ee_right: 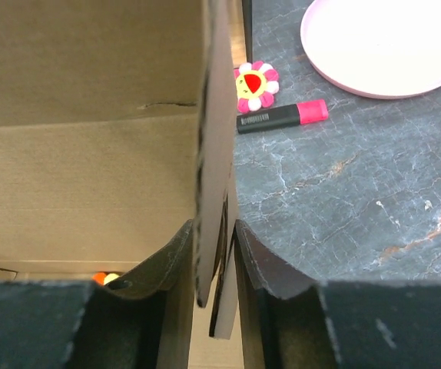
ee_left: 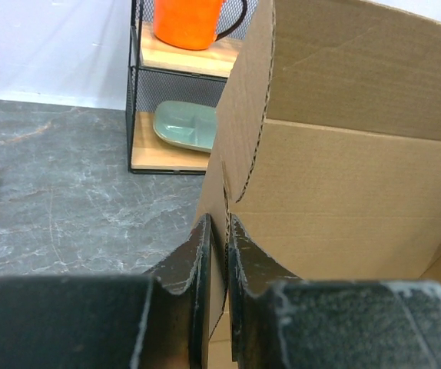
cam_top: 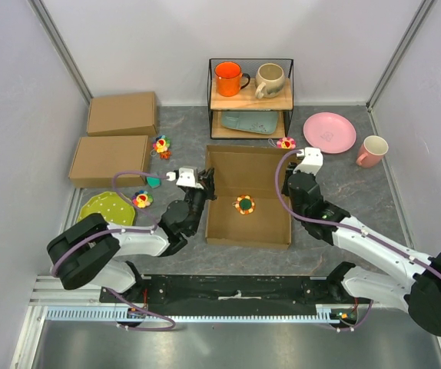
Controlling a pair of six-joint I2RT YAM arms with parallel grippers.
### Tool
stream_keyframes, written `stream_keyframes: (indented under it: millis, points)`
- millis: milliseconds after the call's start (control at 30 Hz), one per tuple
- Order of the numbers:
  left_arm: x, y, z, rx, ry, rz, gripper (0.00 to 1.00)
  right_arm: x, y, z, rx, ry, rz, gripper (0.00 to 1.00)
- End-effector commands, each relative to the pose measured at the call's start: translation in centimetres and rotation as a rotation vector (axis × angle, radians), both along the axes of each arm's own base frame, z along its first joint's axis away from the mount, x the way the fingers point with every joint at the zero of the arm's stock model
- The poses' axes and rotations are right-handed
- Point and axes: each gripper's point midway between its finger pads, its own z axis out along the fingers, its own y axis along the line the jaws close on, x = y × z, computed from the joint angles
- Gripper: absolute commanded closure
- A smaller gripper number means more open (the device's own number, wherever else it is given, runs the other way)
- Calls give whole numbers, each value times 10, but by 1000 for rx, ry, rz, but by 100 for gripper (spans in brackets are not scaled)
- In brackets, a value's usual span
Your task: Fold the paper box
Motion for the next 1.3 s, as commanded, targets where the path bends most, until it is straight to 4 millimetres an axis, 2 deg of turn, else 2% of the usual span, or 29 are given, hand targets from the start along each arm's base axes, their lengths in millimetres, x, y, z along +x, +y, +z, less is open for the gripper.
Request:
stream_keyframes:
  millis: [0,167,467,667,800,900,1033,1133,1267]
  points:
    - [-16,-30,50,-92,-166,-123,84,5,43,32,126,-120,150,68]
    - [-12,-27,63,-92,-241,-82,84,11,48,40,131,-184,164,68]
    - [9,-27,97,-44,-343,37,81,31,64,62,132,-272,172,68]
    - [21,-25,107,-31,-374,71,79,42,67,69,102,-311,156,68]
    - [24,-18,88,0,-340,82,78,43,69,67,82,-309,168,67]
    - [23,-14,58,33,-287,72,78,41,66,49,64,-278,170,67]
    - [18,-1,8,65,-181,79,78,37,65,25,65,-234,166,66]
    - [11,5,-11,48,-132,66,78,31,61,9,56,-204,166,66]
    - [6,9,-15,37,-119,55,78,20,56,-4,53,-177,163,65]
